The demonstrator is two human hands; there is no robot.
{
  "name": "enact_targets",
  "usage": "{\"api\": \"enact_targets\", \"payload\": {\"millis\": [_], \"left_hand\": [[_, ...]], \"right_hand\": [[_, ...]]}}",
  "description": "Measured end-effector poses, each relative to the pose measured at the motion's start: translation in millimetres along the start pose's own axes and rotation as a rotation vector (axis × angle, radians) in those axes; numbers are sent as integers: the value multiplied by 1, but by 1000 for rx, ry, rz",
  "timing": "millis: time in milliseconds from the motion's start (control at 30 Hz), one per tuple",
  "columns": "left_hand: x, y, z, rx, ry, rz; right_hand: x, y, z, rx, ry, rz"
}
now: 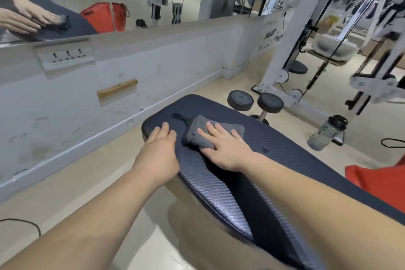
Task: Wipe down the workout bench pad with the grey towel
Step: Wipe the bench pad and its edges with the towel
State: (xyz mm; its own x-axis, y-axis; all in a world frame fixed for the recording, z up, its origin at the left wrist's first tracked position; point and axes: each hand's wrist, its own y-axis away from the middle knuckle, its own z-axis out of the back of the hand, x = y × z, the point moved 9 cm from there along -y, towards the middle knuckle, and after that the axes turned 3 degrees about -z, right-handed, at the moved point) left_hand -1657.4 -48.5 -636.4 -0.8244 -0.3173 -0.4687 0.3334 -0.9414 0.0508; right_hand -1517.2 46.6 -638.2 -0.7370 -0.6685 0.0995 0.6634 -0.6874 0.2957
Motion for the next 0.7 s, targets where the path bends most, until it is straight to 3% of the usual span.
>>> {"api": "enact_targets", "payload": {"millis": [100,300,533,600,700], "left_hand": [[1,2,-2,7,-2,0],[-12,4,2,9,4,-18],[-47,3,-7,7,-100,-73],[-51,2,-6,-22,-128,-78],[-59,5,-13,-26,-159,-89]], "right_hand": [[5,-12,-4,-24,-24,-80],[10,61,-16,81,4,129],[-17,92,-22,-15,27,212],[-36,73,-14,-25,-4,162],[-102,38,4,-44,-37,-71]]}}
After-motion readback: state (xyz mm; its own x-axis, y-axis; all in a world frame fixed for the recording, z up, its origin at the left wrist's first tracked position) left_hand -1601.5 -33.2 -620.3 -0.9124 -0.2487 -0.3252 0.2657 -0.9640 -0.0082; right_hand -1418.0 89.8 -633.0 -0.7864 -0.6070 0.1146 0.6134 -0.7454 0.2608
